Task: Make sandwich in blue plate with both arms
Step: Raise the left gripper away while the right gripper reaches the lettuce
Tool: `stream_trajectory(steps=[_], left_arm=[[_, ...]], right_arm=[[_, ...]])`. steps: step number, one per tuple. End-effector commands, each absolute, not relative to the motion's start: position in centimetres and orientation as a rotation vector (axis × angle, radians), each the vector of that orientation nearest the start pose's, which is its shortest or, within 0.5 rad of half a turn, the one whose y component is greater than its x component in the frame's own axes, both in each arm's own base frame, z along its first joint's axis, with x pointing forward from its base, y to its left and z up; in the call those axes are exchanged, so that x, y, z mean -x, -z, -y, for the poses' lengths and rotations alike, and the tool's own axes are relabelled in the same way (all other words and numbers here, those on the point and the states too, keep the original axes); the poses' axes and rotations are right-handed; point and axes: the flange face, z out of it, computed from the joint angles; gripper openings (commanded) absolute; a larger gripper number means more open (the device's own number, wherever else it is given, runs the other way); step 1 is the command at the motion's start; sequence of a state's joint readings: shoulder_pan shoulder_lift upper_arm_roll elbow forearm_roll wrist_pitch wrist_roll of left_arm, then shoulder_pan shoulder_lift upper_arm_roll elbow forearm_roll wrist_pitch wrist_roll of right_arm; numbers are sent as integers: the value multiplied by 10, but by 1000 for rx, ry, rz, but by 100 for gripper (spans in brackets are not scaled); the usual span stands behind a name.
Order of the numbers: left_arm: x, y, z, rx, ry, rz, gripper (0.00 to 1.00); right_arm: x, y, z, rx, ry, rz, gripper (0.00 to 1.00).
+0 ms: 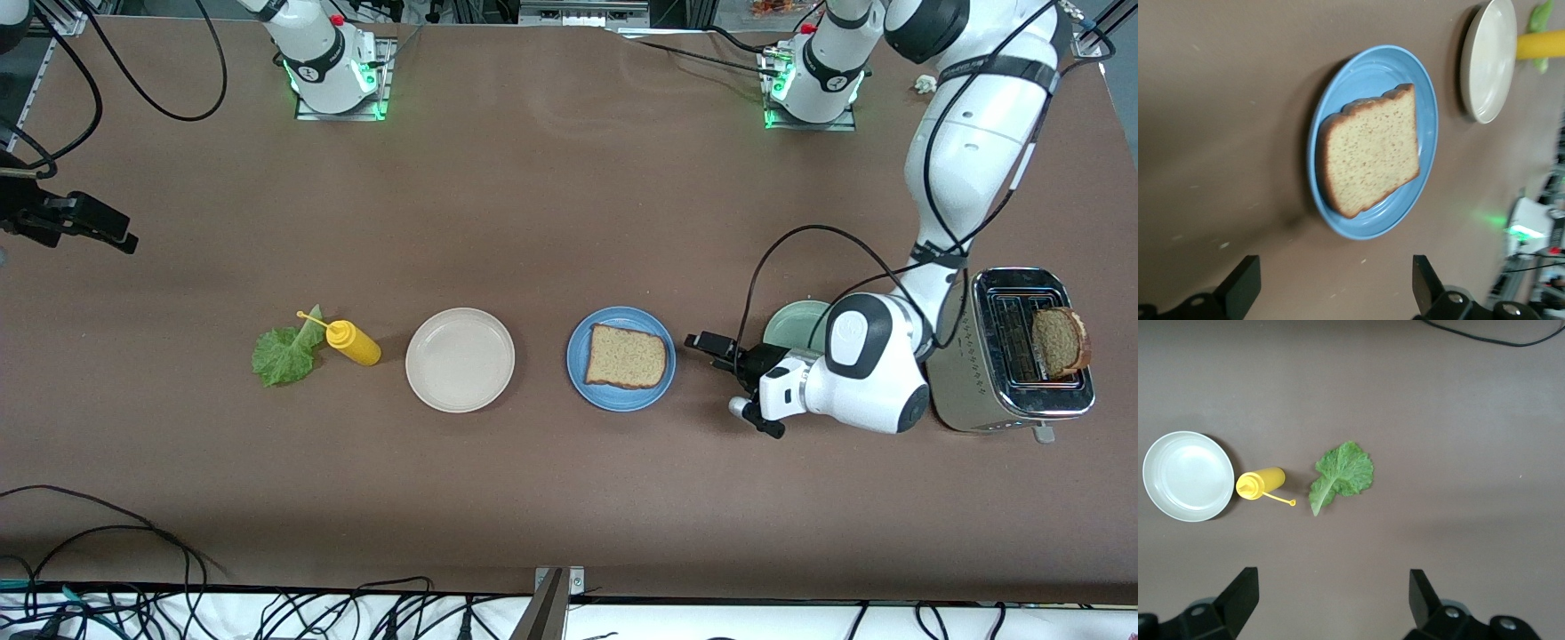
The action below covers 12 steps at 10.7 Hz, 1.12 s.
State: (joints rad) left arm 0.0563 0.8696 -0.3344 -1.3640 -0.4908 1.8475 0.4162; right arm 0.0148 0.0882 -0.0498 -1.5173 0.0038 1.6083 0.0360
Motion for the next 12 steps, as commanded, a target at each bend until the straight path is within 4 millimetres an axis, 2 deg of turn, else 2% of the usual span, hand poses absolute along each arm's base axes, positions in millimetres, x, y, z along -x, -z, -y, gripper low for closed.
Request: stream_trajectory(steps=[1,3,6,7,8,9,10,11,12], left_arm=[[-682,-288,163,-2533,284,672,100],[-680,-332,143,-2652,289,783,100],[-673,-391,116,-2778,257,791,100],[-669,-405,113,-2828,244,787,100],[-663,-422,116,-2882,229,756,100],[-653,-439,122,-2941,229,662,100],[-643,-458,125,-2994,244,591,100],[-631,-485,132,-3026,241,576,100],[-618,-513,130,-3045,237,579,100]], right_arm=[[-584,-604,19,3122,-2,-99,100],[-588,-598,16,3120,-14,-90,100],[-606,-571,19,3127,-16,-50,100],[-614,-556,20,3126,-42,-25,100],[-619,-550,20,3128,-23,6,100],[-624,-544,19,3128,-13,11,100],[-631,-527,18,3127,-39,10,100],[-637,-518,18,3131,-21,10,100],[-645,-502,18,3132,-35,10,100]])
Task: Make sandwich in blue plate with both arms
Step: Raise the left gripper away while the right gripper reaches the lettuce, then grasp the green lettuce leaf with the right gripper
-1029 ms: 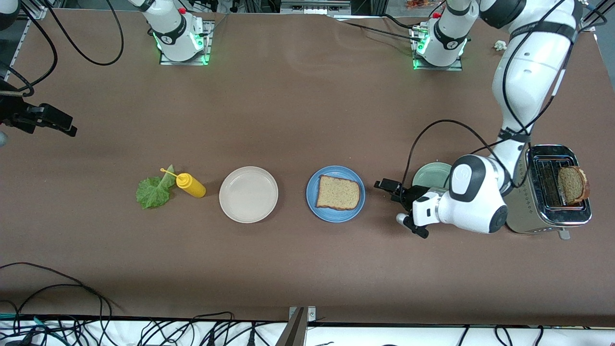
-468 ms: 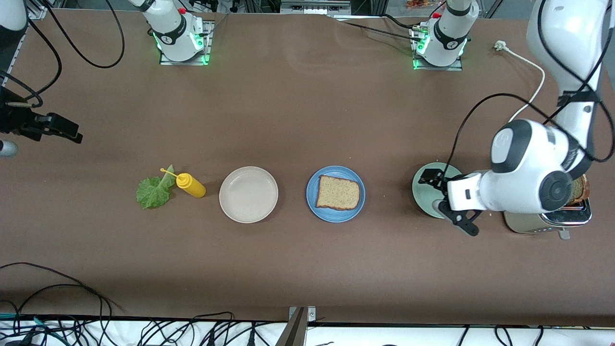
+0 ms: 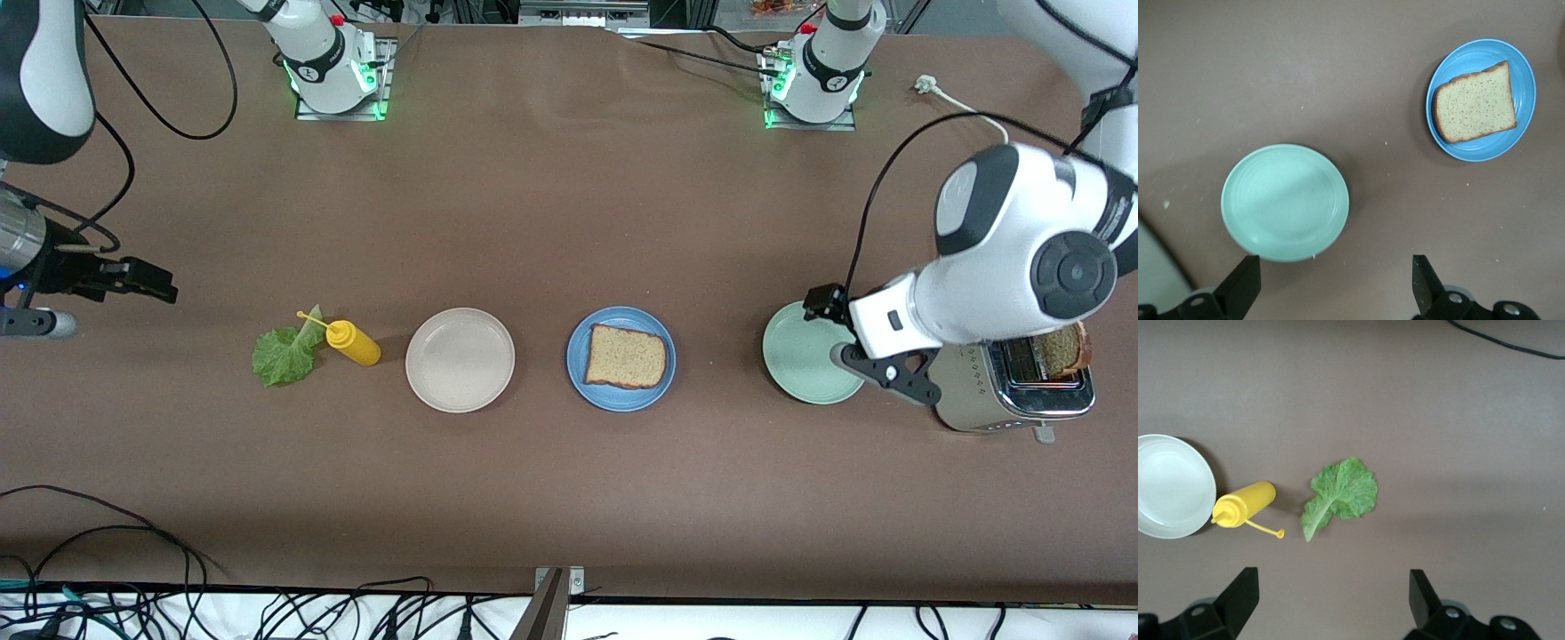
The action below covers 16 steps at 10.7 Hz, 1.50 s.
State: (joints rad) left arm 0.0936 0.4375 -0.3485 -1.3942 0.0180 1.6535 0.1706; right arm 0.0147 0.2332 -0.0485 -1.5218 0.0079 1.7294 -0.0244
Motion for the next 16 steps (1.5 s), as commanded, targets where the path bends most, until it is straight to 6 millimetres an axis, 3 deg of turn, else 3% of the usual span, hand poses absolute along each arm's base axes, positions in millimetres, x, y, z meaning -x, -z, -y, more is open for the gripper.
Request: stream_trajectory(steps=[1,3,7,9,11,13,14,16], left_arm=[[-610,-536,122,3100,-241,-585,100],[-587,-573,100,3080,-283,-556,100],[-580,-585,81,3074,-276,-465,100],[-585,-595,58,3107,-163,-379,100],[-551,-603,62,3097,32,-384,100],[-542,-622,64,3091,107,-390,100],[-536,-623,64,3093,60,-390,100],[-532,-623,56,3109,-17,-366,100]], right_arm=[[-649,-492,18,3131,-40,11,100],[-664,-456,17,3134,-30,37,100],[-675,-354,19,3086,25,72,100],[-677,-319,18,3032,-3,91,100],[-673,-285,19,3036,-34,139,100],[-656,-248,22,3043,-11,186,100],[-644,-229,23,3050,9,198,100],[-632,-219,25,3052,-7,196,100]])
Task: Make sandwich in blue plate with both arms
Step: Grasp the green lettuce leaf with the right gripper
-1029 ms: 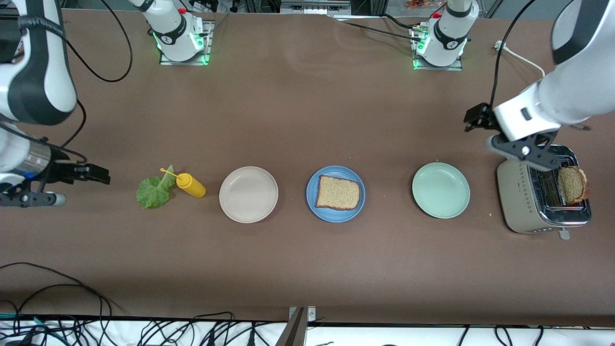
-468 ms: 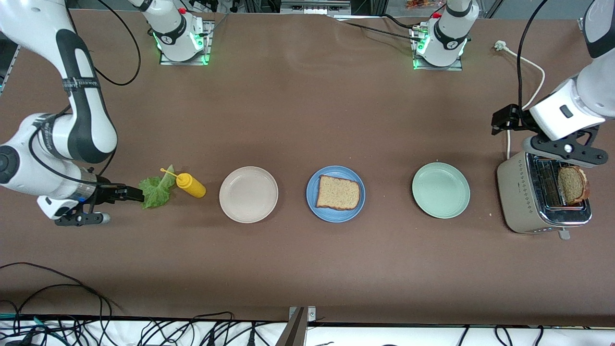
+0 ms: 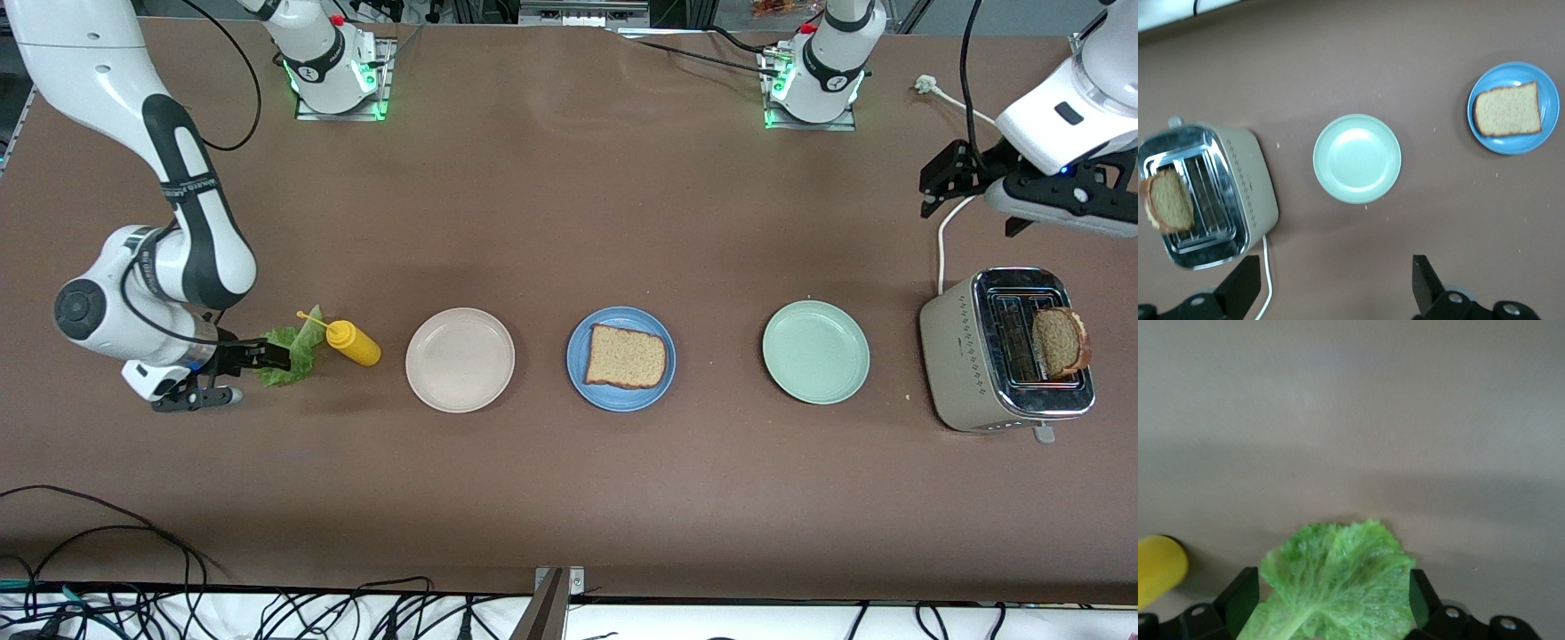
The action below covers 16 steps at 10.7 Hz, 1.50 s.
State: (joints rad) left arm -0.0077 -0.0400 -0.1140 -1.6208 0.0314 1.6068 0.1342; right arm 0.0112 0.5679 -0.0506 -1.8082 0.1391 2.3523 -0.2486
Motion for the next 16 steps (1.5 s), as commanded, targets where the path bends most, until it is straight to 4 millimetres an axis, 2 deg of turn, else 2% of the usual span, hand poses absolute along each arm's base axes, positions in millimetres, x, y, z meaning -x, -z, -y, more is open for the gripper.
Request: stream_trajectory(steps=[1,4,5,7,8,11,13,16], left_arm=[[-533,-622,57,3149,-19,-358,100],[-535,-622,51,3186,-25,-333,100],[-535,-622,52,3179,-32,-337,100],[-532,-621,56,3172,-57,-350,100],[-532,-620,54,3167,-72,-327,100],[-532,-622,50,3166,-68,-303,100],[-532,-624,49,3165,-60,-303,100],[-532,-624,49,3165,-60,-303,100]], right_arm=[[-625,-214,25,3051,-28,193,100],[-605,-187,25,3062,-20,185,100],[-598,-179,19,3064,2,194,100],[-596,-175,18,3067,23,198,100],[-596,-176,18,3065,24,244,84],[-597,-179,18,3059,26,302,3],[-601,-192,17,3060,59,312,0],[-609,-245,13,3038,40,330,0]])
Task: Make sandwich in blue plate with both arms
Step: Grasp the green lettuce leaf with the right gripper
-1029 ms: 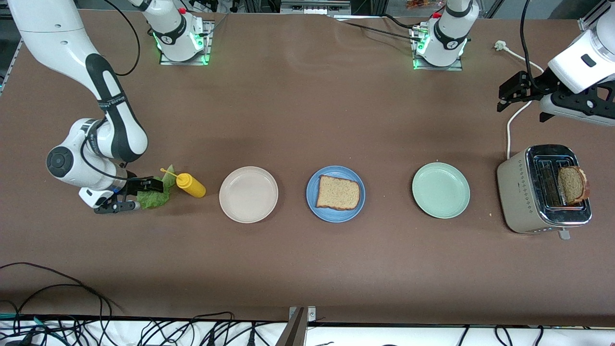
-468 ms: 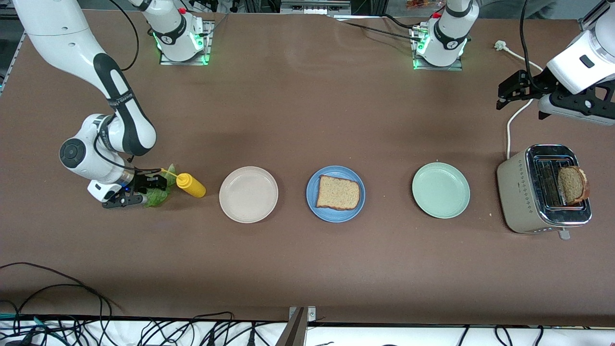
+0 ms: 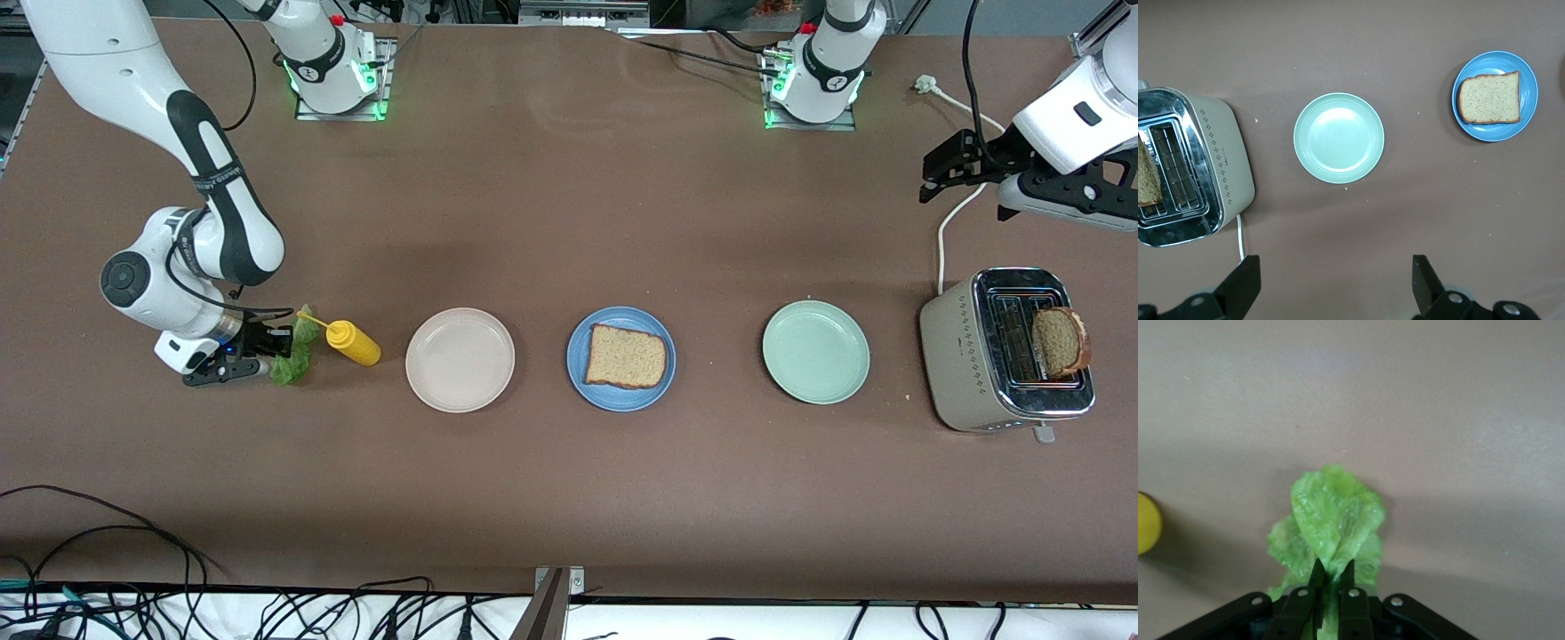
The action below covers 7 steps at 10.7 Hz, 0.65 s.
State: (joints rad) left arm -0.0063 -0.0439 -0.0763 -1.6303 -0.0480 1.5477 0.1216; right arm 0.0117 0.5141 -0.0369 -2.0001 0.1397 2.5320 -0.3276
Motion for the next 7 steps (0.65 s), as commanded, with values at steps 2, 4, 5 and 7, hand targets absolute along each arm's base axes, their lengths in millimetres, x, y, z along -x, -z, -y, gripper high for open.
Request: stream_trajectory(steps=[2,4,5,7], left_arm=[[-532,-624,49,3165,-60,-303,100],[-532,-624,49,3165,-60,-303,100],[-532,-624,49,3165,-60,-303,100],[-532,-624,49,3165,-60,-305,100]], right_arm=[[-612,-282,11,3026,26,345,0],[-607,-323,8,3013,15,358,0],[-602,-342,6,3004,5,365,0],[-591,-376,5,2993,-16,377,0]])
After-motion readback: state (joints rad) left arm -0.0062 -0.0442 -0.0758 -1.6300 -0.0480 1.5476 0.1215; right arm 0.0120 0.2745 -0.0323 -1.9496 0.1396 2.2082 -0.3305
